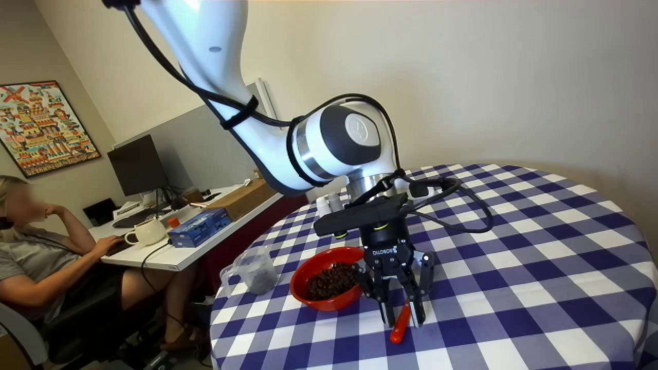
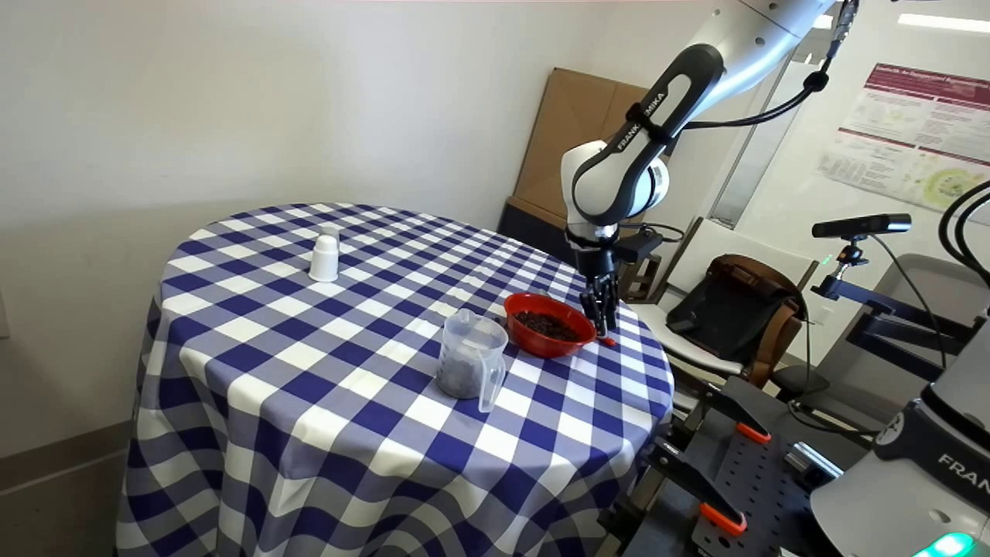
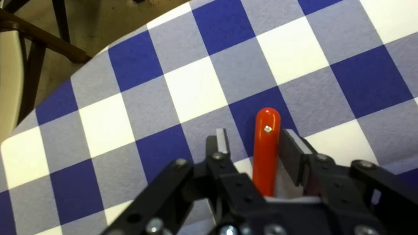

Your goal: Put the spoon in the red bowl then take it out of the bowl and set it down on the table

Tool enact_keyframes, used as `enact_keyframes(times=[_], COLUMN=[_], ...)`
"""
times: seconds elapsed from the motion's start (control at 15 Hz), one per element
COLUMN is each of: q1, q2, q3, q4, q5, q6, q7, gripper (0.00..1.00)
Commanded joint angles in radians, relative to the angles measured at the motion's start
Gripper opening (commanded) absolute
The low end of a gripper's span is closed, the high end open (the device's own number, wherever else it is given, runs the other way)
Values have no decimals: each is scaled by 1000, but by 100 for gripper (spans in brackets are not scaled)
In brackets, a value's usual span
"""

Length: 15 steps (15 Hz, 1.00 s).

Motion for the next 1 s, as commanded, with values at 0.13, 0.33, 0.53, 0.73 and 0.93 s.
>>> enact_keyframes(times=[0.13, 0.33, 0.53, 0.73, 0.93], q1=[-6, -6, -9, -17, -16], q2=[12, 9, 3, -20, -43], q3=[14, 15, 20, 36, 45], q4=[7, 9, 12, 28, 58], q5=[22, 24, 30, 67, 95], q6=[-4, -7, -9, -9, -2], q7=[-47, -56, -64, -82, -89], gripper=[1, 5, 5, 5, 5])
